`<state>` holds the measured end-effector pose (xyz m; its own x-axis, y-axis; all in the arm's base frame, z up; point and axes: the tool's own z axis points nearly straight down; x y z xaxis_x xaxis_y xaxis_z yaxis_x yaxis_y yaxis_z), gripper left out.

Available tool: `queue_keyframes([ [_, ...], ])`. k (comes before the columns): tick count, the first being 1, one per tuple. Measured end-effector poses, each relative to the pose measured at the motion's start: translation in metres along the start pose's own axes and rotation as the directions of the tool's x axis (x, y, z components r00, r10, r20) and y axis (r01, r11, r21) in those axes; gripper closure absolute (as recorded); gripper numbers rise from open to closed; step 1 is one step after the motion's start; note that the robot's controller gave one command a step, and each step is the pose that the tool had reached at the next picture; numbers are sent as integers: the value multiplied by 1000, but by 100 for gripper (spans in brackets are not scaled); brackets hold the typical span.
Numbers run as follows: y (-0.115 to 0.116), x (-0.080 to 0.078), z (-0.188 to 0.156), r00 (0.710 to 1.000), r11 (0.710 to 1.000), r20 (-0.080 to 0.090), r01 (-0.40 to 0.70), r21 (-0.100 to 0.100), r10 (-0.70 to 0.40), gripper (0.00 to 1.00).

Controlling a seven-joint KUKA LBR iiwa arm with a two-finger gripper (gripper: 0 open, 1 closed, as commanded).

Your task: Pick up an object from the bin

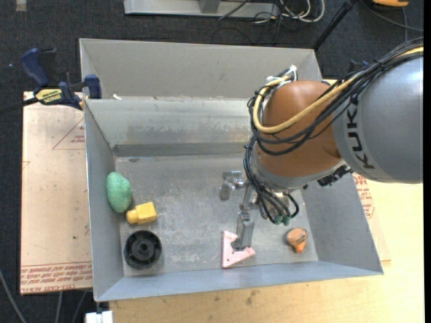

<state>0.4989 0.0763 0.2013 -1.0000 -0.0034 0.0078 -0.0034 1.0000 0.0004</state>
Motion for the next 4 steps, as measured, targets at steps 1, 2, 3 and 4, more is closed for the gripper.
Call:
queue_keyframes([
  [1,0,-2,-4,1000,1000,8,-3,-1,3,0],
  [2,45,-7,-11,998,998,9,66,1,-66,0],
  [3,58,1,20,1000,1000,11,8,-4,-8,0],
  [4,42,9,-12,1000,1000,-1,3,2,-3,0],
])
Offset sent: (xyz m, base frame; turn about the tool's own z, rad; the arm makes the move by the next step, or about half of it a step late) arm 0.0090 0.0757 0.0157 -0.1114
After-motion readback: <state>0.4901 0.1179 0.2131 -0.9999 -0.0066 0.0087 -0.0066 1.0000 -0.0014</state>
